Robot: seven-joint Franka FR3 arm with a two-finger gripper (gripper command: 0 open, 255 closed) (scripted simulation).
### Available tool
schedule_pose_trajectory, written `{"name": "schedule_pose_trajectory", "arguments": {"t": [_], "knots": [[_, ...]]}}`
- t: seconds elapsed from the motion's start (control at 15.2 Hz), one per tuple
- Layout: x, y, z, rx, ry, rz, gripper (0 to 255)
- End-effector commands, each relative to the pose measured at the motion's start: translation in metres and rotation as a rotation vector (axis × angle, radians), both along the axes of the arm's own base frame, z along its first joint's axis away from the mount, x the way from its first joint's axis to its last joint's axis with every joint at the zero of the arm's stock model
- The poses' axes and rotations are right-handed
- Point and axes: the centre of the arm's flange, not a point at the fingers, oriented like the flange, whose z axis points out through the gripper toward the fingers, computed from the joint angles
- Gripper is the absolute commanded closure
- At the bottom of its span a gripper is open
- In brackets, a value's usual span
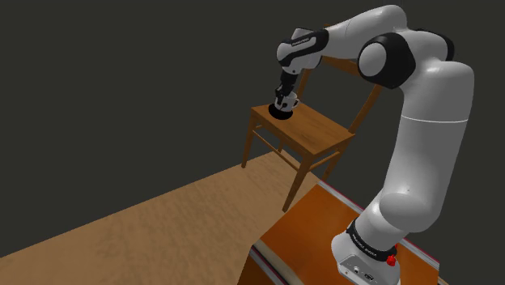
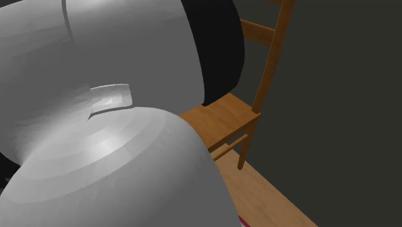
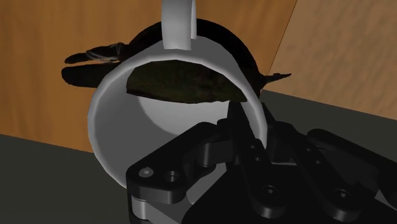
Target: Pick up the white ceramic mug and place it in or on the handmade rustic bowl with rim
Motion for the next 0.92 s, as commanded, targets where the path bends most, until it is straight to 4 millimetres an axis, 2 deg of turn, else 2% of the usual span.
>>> {"name": "schedule_pose_trajectory", "arguments": {"t": [0.0, 0.07, 0.59, 0.66, 0.86], "knots": [[0.0004, -0.0009, -0.0099, 0.0, -0.001, 0.0, 255], [0.0004, -0.0009, -0.018, 0.0, -0.001, 0.0, 255], [0.0004, -0.0009, -0.018, 0.0, -0.001, 0.0, 255], [0.0004, -0.0008, -0.018, 0.0, -0.001, 0.0, 0], [0.0005, -0.0009, -0.018, 0.0, -0.001, 0.0, 0]]}}
